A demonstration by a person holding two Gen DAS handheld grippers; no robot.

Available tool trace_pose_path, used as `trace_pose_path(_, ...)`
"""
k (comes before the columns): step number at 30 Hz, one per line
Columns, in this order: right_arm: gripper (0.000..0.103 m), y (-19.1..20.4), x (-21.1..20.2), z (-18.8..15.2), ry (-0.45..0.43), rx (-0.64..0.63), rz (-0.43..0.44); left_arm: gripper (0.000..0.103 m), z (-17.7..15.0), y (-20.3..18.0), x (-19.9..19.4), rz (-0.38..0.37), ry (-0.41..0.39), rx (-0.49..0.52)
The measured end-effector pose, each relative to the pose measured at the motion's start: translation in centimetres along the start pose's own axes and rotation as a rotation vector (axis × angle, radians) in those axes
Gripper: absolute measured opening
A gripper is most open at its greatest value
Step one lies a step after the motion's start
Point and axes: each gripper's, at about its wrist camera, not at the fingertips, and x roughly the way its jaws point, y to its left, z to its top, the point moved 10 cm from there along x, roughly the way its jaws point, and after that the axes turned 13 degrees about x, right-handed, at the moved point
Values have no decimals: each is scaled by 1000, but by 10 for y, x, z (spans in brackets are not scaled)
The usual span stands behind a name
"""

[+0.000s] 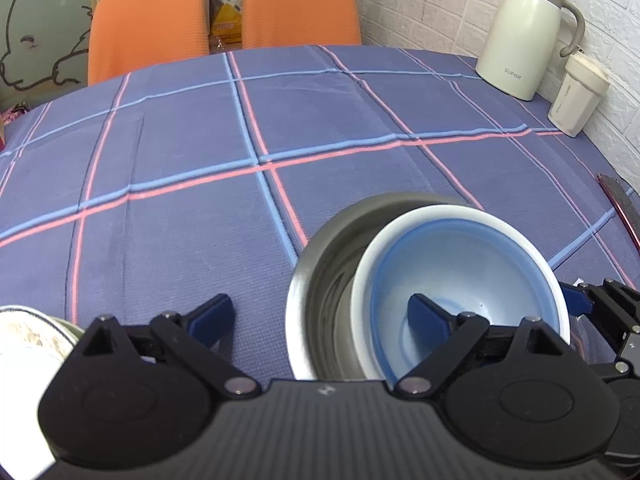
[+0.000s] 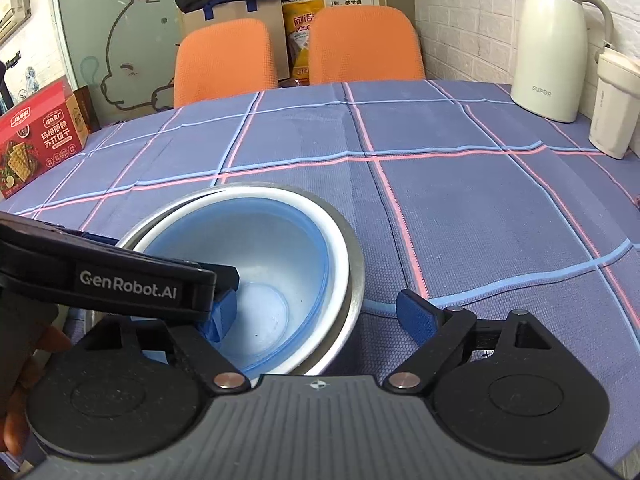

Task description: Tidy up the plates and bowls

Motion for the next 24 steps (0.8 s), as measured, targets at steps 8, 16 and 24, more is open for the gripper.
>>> trace_pose_path(8, 74, 2, -1, -1, 2, 5, 7, 90, -1, 1, 0, 6, 0, 0)
trace_pose_path(16, 69, 6, -5, -4, -8, -16, 19, 88, -3, 1, -2, -8, 0, 7)
trace_pose_path(24, 53, 15, -8, -4, -46, -12, 22, 40, 4, -16, -9, -94, -30, 16)
